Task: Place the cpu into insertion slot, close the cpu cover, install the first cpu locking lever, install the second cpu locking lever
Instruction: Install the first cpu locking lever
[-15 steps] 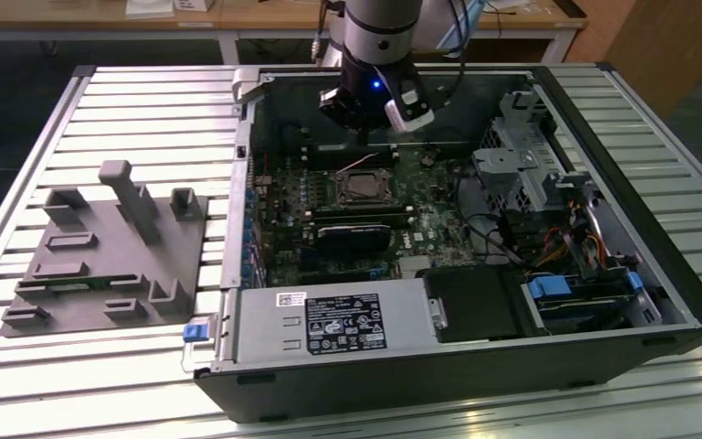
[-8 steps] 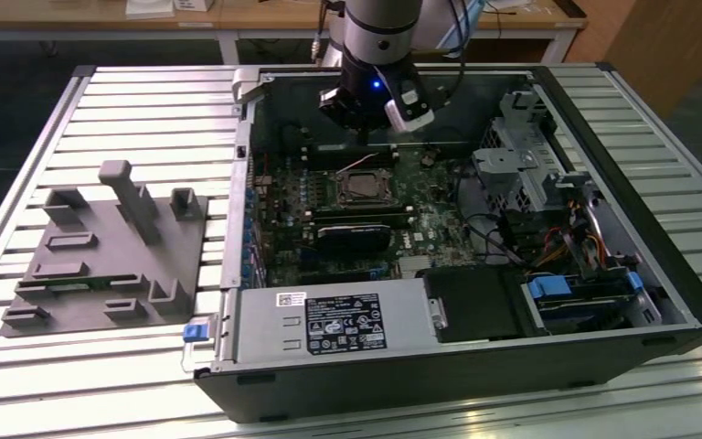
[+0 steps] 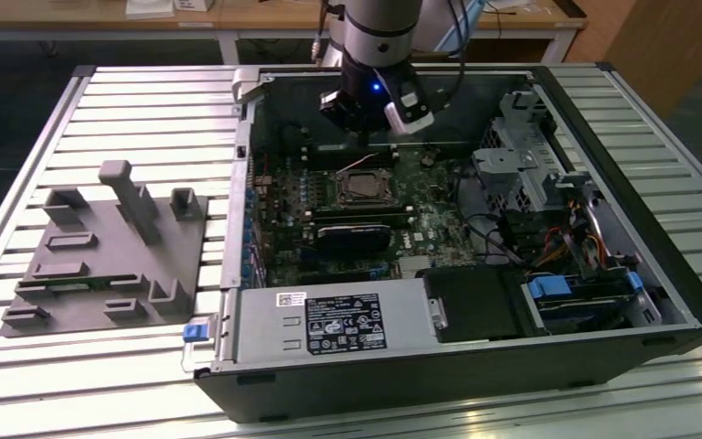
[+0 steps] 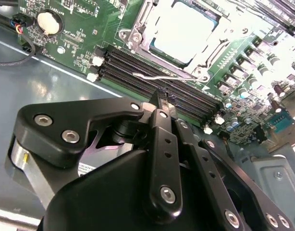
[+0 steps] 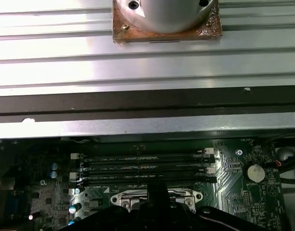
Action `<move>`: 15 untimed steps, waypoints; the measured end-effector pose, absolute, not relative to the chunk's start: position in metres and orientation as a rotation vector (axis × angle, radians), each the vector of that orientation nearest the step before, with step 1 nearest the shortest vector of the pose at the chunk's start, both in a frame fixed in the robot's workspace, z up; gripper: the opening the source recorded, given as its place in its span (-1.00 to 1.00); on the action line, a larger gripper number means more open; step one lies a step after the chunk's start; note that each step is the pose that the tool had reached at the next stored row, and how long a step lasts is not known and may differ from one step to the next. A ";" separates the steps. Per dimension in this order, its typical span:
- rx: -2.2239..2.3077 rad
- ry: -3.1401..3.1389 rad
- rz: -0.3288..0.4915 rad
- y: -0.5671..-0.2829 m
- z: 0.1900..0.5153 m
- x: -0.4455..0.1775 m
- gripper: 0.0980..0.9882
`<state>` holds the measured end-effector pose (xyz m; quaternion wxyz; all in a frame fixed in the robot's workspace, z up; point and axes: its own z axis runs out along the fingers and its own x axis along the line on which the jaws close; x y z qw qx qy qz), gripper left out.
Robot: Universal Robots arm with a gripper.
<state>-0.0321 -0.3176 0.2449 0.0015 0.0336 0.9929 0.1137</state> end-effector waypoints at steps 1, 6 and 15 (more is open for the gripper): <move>0.106 3.116 0.357 -0.318 0.243 -0.032 -0.98; 0.107 3.115 0.354 -0.318 0.239 -0.032 -0.98; 0.101 3.089 0.339 -0.318 0.232 -0.033 -0.98</move>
